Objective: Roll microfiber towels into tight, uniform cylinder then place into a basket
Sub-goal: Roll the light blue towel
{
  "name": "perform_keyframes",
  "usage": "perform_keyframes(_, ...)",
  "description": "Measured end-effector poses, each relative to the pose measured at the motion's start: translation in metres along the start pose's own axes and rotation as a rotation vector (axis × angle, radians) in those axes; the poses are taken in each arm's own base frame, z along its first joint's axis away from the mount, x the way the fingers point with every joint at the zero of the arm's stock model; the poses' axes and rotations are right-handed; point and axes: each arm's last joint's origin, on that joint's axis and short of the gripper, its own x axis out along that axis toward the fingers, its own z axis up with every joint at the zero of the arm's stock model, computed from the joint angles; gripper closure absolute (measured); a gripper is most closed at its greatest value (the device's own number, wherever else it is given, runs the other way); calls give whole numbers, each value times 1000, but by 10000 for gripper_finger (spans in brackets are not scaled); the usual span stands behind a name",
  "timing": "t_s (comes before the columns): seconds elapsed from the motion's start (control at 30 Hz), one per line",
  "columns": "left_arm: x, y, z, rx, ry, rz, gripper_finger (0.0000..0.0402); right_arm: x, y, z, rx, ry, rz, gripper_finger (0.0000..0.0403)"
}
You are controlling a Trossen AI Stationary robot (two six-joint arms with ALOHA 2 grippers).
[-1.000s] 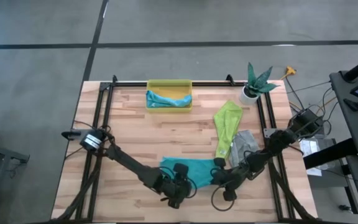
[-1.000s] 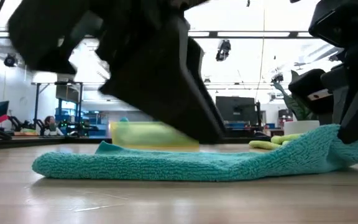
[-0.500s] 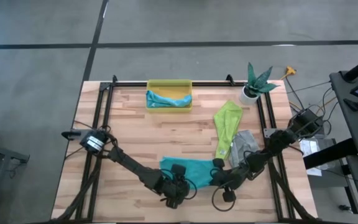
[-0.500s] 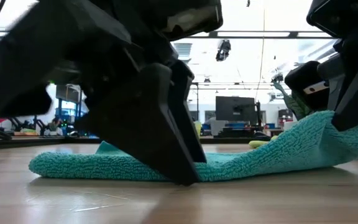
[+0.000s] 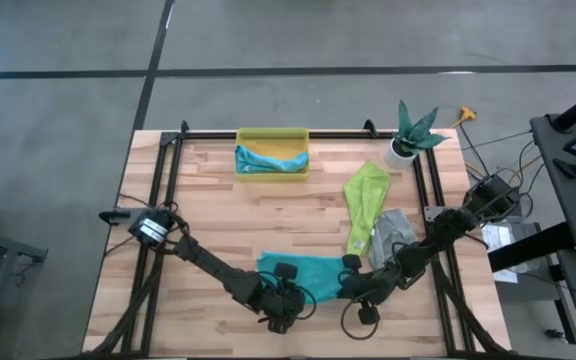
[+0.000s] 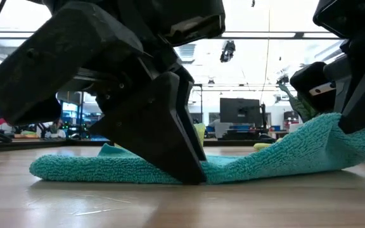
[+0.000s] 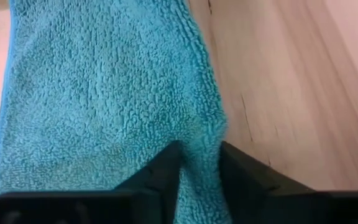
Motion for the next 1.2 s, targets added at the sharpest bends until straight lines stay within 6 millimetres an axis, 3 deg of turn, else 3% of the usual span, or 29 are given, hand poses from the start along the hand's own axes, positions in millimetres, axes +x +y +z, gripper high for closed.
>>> perform_keyframes(0.2, -1, 1, -1, 1, 9, -2, 395, 0, -1, -3, 9, 32, -13, 394)
perform_keyframes(0.53, -7, 2, 4, -6, 23, -83, 400, -1, -3, -8, 22, 77, -35, 394)
perform_keyframes(0.9, -1, 20, 4, -67, 42, -83, 401, -1, -5, -13, 9, 129, -55, 394)
perform_keyframes(1.2, 1, 21, 4, -71, 39, -100, 401, -2, -11, -17, -67, 109, -185, 394)
